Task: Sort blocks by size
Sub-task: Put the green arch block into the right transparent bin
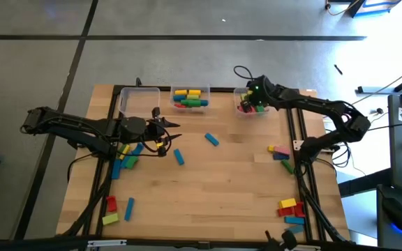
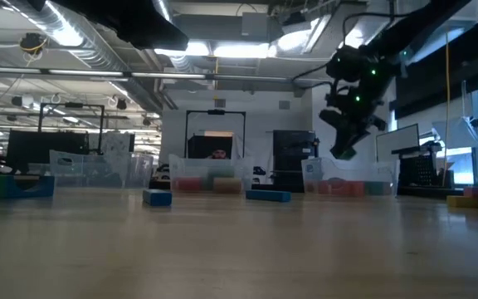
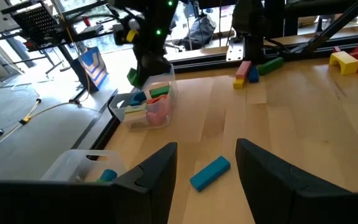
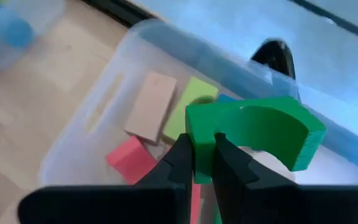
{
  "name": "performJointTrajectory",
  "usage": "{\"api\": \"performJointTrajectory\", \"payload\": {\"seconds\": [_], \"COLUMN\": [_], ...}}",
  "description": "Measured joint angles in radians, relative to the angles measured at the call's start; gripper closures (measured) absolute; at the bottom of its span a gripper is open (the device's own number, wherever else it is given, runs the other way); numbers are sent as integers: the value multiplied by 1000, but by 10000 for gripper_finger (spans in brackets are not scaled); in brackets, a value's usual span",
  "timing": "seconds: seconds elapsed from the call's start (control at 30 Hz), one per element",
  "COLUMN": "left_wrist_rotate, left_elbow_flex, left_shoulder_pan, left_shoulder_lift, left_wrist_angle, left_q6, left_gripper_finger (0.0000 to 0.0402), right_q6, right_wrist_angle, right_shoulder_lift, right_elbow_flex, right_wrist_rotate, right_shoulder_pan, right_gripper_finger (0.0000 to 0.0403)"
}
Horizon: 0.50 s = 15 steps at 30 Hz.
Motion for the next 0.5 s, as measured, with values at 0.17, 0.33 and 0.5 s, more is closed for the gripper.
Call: {"api": "performJointTrajectory", "payload": {"seconds": [0.17, 0.33, 0.5], "left_wrist_rotate": [0, 0, 0], "left_elbow_flex": [0, 0, 0], "left_shoulder_pan": [0, 0, 0], "left_shoulder_lift": [0, 0, 0], "left_wrist_angle": [0, 0, 0], "left_q6": [0, 0, 0], "left_gripper_finger": [243, 243, 243], "right_q6": [0, 16, 60], "right_wrist_angle": [19, 30, 50], "right_shoulder_lift": [49, 95, 129], "right_elbow_flex": [-14, -14, -14], "right_wrist_rotate": [16, 53, 67], "right_shoulder_pan": [-7, -6, -6], "right_gripper_finger": [347, 329, 324]}}
